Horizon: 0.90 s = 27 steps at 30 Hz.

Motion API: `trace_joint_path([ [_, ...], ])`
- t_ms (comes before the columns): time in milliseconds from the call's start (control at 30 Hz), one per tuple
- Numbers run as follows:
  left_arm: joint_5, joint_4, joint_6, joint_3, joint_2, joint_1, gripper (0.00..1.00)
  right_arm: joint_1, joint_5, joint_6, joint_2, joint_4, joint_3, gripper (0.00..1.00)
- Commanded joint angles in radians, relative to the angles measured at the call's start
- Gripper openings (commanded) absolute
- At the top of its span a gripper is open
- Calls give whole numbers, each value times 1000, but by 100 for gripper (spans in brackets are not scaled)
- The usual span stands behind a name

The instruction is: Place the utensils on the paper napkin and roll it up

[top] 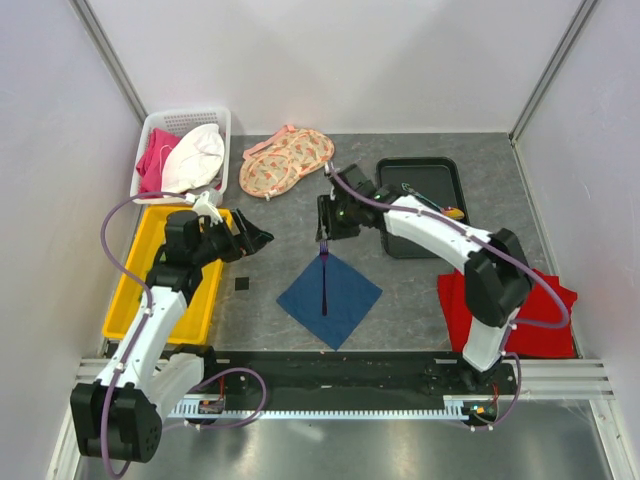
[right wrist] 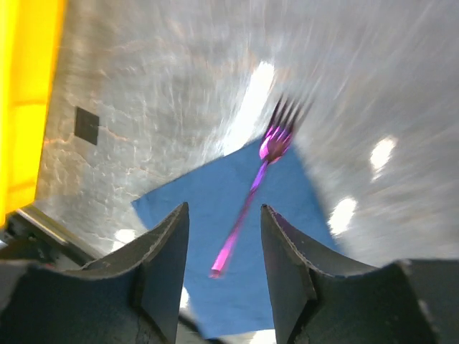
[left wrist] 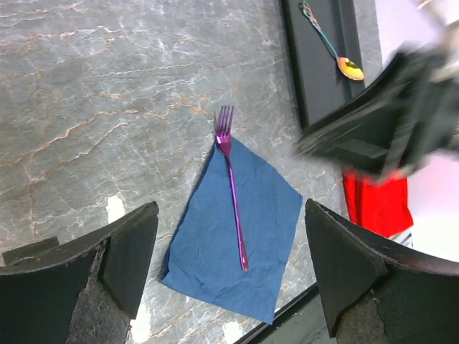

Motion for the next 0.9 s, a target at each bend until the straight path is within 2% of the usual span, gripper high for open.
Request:
trace_joint_path([
  [0,78,23,39,38,-10,7,89,-132,-51,-449,-84,-97,96,54],
  [67,98,23,61,48,3,7,89,-187,-48,-660,-80,-154,119,61],
  [100,103,23,66,51,9,7,89,-242,-30,-709,-73,-196,124,66],
  [233,150,46,73,55,20,7,89,-396,-14,-920,-8,-291,208,67],
  [400,216,65,87,68,37,7,89,-560,-31,-1123,169,-397,378,65],
  [500,229,65,92,69,44,5,88,-599,-7,-1172,273,-422,481,59],
  [600,238,68,93,65,46,5,88,-616,-7,-1191,350,-426,549,57],
  [867,287,69,93,65,55,5,86,-640,-19,-1261,489,-425,626,52],
])
